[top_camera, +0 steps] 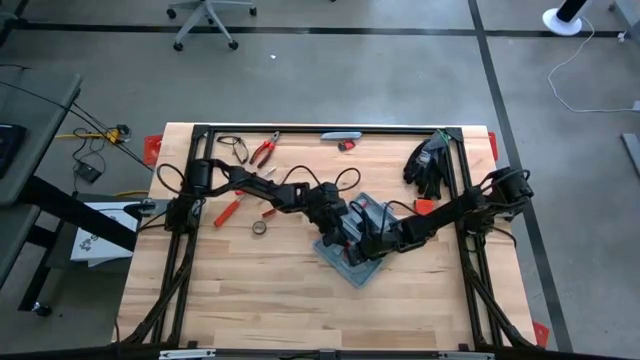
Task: Prefit tool cases
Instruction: Put the right orange multi-bit set into the gray tool case
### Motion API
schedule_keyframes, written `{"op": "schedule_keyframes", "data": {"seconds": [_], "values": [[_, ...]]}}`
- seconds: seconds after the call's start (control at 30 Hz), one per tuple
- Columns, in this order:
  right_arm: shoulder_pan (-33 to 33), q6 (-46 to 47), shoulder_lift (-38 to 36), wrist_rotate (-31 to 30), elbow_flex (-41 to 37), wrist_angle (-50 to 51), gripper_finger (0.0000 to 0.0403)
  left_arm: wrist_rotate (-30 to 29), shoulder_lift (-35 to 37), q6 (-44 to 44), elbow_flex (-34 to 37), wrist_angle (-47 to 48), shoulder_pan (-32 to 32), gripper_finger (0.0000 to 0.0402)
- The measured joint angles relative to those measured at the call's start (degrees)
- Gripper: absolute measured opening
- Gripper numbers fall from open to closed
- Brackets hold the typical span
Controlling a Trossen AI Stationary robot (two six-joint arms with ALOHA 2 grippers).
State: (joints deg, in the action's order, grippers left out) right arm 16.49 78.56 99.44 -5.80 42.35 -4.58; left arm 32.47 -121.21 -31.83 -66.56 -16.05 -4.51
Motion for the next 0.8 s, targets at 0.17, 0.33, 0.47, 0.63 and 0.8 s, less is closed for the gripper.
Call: {"op": "schedule_keyframes", "data": {"seconds": [0.17,0.33,0.47,0.63,0.8], "values": [[0.1,-0.1,0.0,1.4,0.0,0.1,0.0000,1.4,-1.6,-0.9,-1.7,-0.4,0.5,0.0163],[0.1,-0.1,0.0,1.5,0.0,0.1,0.0000,3.3,-1.8,0.0,-2.0,-0.1,0.6,0.0110],[0.1,-0.1,0.1,1.3,0.0,0.0,0.0000,5.7,-1.8,0.7,-2.1,1.1,1.0,0.0070],[0.1,-0.1,0.2,0.6,-0.1,0.4,0.0000,8.2,-1.8,0.6,-2.1,1.4,1.5,0.0071],[0.0,-0.1,0.2,0.5,-0.1,0.6,0.0000,7.2,-1.8,0.5,-2.0,1.2,1.8,0.0079]]}}
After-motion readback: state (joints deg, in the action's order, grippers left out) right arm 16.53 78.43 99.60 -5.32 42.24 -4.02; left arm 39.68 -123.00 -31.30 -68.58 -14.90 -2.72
